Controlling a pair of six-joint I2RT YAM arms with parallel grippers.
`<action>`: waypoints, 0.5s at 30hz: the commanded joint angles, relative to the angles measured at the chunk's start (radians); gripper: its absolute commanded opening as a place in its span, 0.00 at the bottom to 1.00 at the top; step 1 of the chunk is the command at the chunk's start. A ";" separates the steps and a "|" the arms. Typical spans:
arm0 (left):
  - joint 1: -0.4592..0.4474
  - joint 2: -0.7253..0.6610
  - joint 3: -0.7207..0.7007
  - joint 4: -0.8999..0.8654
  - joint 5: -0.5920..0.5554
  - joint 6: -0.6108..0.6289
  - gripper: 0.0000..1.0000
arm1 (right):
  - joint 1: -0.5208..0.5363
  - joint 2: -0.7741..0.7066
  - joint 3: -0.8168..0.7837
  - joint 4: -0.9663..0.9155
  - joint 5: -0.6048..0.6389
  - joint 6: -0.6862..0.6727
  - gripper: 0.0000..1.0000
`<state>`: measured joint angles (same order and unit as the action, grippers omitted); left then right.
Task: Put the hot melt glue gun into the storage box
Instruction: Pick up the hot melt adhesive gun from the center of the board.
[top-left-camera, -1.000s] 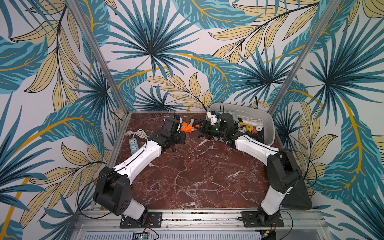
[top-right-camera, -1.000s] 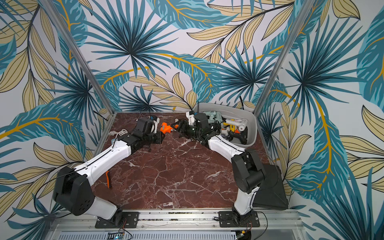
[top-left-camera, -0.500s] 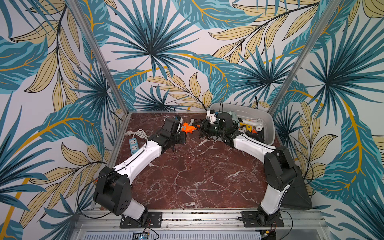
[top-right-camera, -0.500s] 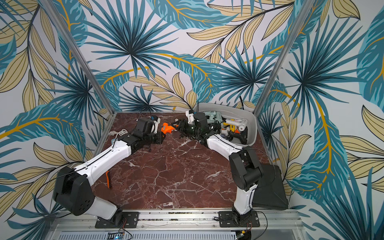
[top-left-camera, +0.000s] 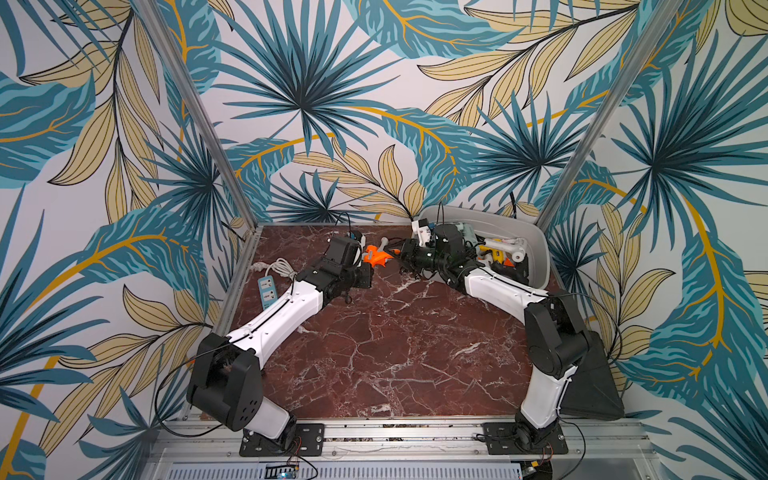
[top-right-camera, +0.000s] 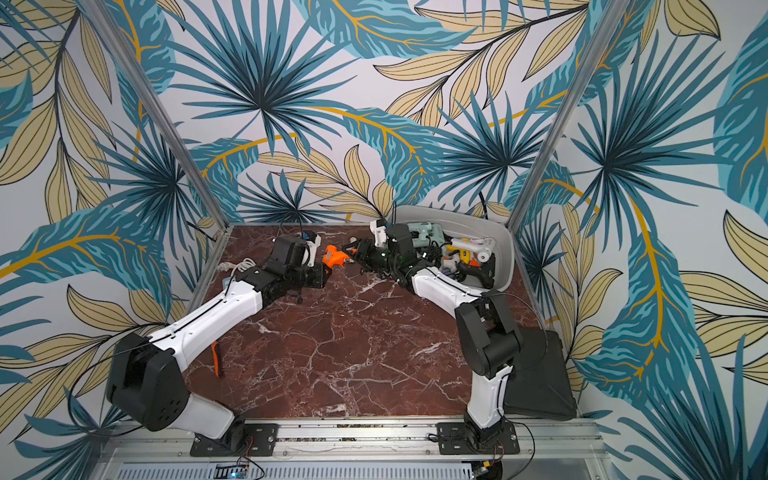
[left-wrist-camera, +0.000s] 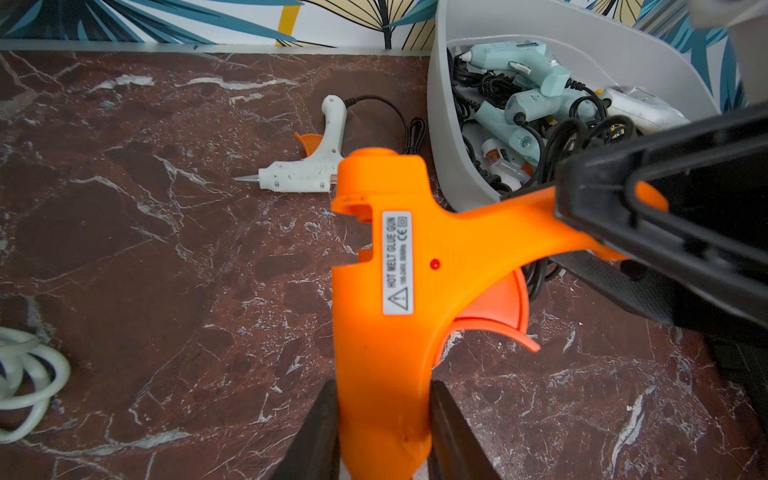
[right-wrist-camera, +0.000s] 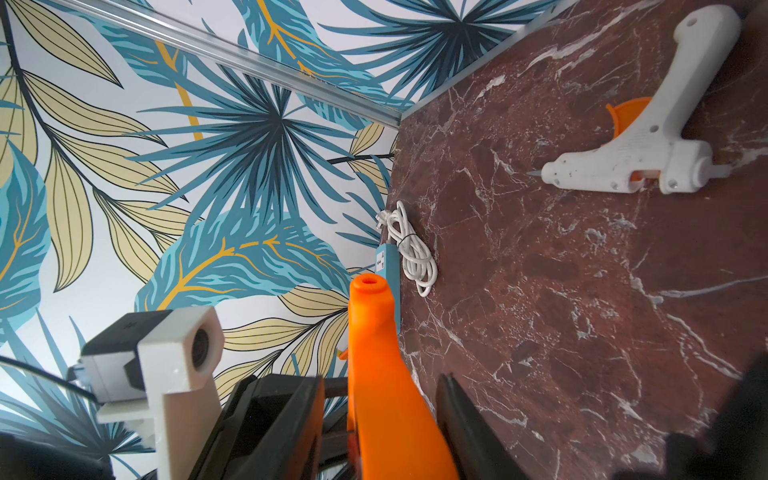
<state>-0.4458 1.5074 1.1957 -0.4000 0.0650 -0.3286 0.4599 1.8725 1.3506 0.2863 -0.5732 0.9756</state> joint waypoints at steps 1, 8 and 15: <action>-0.007 0.004 0.045 0.024 0.034 0.017 0.00 | 0.003 0.015 0.022 -0.019 -0.005 -0.031 0.48; -0.007 0.003 0.043 0.022 0.081 0.062 0.00 | 0.003 0.038 0.057 -0.032 -0.013 -0.032 0.47; -0.007 0.004 0.043 0.015 0.067 0.064 0.00 | 0.003 0.051 0.073 -0.039 -0.020 -0.026 0.39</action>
<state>-0.4442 1.5078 1.1980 -0.4000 0.0906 -0.2989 0.4599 1.9049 1.4036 0.2436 -0.5846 0.9634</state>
